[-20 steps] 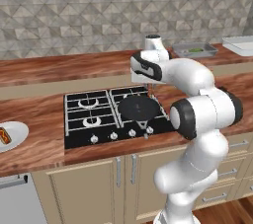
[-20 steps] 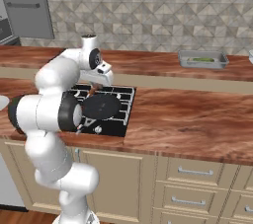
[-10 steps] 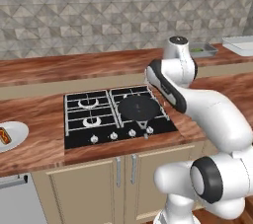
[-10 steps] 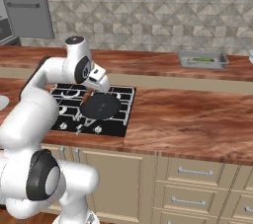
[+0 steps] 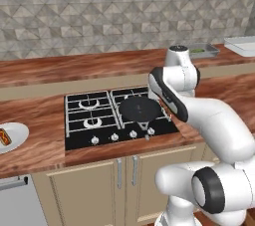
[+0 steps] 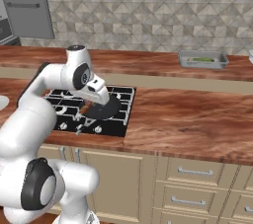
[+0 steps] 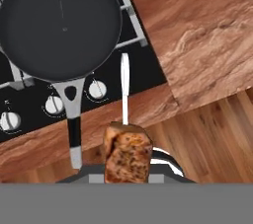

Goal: Place the cold items (mushroom and cucumber) from the fridge in one tupperware on the dining counter. Place the warm items (kebab skewer and hot dog) in the stove area in another tupperware.

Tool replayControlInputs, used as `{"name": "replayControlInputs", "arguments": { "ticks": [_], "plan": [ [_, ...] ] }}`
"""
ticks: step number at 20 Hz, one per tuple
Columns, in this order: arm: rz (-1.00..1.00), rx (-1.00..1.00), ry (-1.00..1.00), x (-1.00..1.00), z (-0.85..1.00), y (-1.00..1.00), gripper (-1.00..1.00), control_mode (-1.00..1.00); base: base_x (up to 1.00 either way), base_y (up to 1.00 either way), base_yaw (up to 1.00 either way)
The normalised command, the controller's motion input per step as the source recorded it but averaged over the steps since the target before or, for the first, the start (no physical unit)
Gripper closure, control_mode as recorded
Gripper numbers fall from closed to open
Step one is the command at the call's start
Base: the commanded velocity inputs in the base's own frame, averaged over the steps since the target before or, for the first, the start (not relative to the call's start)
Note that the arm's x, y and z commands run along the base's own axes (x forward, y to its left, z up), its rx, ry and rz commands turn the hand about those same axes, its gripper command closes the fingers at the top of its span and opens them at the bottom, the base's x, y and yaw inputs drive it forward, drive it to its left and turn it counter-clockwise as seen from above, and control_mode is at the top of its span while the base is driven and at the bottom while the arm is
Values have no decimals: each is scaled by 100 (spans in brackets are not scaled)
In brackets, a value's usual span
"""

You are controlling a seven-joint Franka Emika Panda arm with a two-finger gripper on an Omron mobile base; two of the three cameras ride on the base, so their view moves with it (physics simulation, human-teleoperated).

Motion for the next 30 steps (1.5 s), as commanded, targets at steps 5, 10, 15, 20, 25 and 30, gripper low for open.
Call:
{"name": "replayControlInputs", "arguments": {
  "ticks": [5,10,15,20,25,30],
  "plan": [
    [0,3,0,-37,-18,-13,100,-100,0,0,0],
    [0,0,0,-62,-3,-7,100,-100,0,0,0],
    [0,0,0,-11,0,-3,100,100,-36,-40,-1],
    [0,0,0,0,0,0,100,100,-53,-96,-7],
    [0,0,0,0,0,0,100,100,22,-100,-1],
    [0,0,0,0,0,0,100,100,17,-100,0]
  ]
}}
